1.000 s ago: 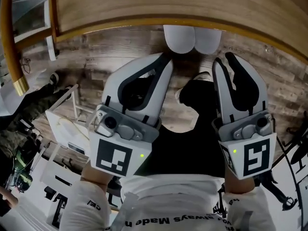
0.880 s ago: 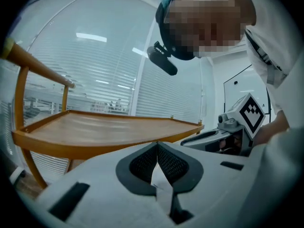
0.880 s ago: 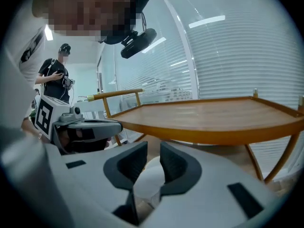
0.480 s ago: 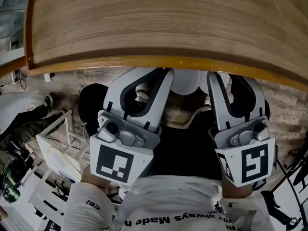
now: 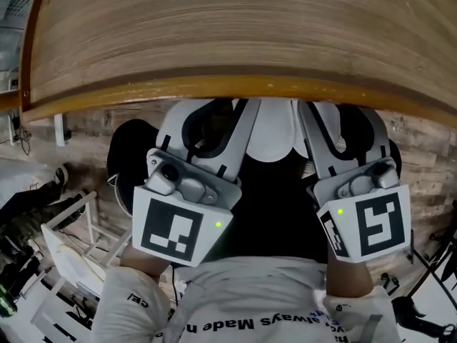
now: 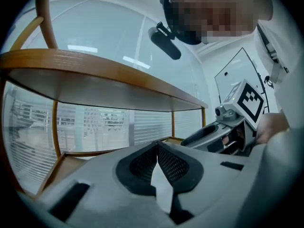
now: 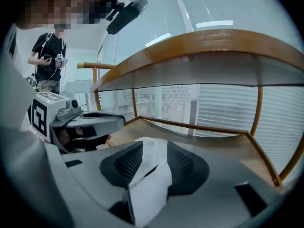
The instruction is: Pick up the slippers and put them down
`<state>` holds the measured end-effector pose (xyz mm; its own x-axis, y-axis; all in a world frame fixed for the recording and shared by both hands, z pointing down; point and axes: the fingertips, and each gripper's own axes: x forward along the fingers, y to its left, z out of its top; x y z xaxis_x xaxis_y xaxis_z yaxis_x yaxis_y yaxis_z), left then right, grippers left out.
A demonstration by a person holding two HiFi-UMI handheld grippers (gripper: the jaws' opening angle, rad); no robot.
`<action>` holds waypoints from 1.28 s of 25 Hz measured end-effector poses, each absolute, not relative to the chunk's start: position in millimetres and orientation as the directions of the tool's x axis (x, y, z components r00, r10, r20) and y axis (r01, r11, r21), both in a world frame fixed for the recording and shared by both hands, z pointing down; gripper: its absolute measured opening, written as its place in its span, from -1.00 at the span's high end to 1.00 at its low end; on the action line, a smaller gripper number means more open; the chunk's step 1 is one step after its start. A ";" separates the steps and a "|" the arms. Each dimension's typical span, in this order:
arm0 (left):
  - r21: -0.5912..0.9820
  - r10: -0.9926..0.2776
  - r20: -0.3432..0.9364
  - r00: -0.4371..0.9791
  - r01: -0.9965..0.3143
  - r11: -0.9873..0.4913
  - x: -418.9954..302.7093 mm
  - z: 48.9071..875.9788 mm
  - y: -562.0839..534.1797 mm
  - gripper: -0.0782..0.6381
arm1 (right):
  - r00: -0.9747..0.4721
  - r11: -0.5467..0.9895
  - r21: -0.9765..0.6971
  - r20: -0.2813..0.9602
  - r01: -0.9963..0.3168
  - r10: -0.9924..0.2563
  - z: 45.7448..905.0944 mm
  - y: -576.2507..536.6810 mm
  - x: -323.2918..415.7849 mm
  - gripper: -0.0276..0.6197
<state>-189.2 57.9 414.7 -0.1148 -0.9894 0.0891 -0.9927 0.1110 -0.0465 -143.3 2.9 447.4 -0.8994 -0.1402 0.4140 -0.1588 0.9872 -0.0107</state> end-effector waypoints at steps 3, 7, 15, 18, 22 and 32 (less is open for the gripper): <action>-0.065 -0.987 0.098 -0.124 -0.991 0.118 -195.5 422.0 54.5 0.74 | -0.879 0.985 -0.035 0.457 -0.170 -0.136 460.4 1.0 -147.0 0.43; -0.117 -0.979 0.123 -0.160 -0.982 0.146 -209.2 435.3 50.6 0.74 | -0.841 0.980 -0.048 0.523 -0.193 -0.140 474.8 -4.7 -151.1 0.29; -0.046 -0.967 0.215 -0.136 -0.991 0.129 -222.6 467.7 42.4 0.74 | -0.794 0.974 -0.037 0.587 -0.223 -0.159 492.3 -11.9 -159.5 0.22; -0.057 -0.969 0.215 -0.119 -0.992 0.109 -221.5 469.2 39.6 0.74 | -0.776 0.969 -0.066 0.612 -0.239 -0.149 504.1 -14.1 -161.5 0.21; -0.038 -0.975 0.194 -0.110 -0.994 0.105 -221.6 467.7 40.6 0.74 | -0.754 0.969 -0.054 0.639 -0.240 -0.151 515.6 -11.8 -167.0 0.20; -0.067 -0.979 0.182 -0.088 -0.995 0.077 -218.6 466.6 41.7 0.74 | -0.716 0.981 0.109 0.671 -0.159 -0.191 515.3 -10.5 -190.5 0.21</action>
<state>-218.6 41.7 466.6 -0.0882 -0.9794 0.1816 -0.9948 0.0772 -0.0668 -190.5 -10.5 515.3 -0.7161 -0.1909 0.6714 -0.1589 0.9812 0.1095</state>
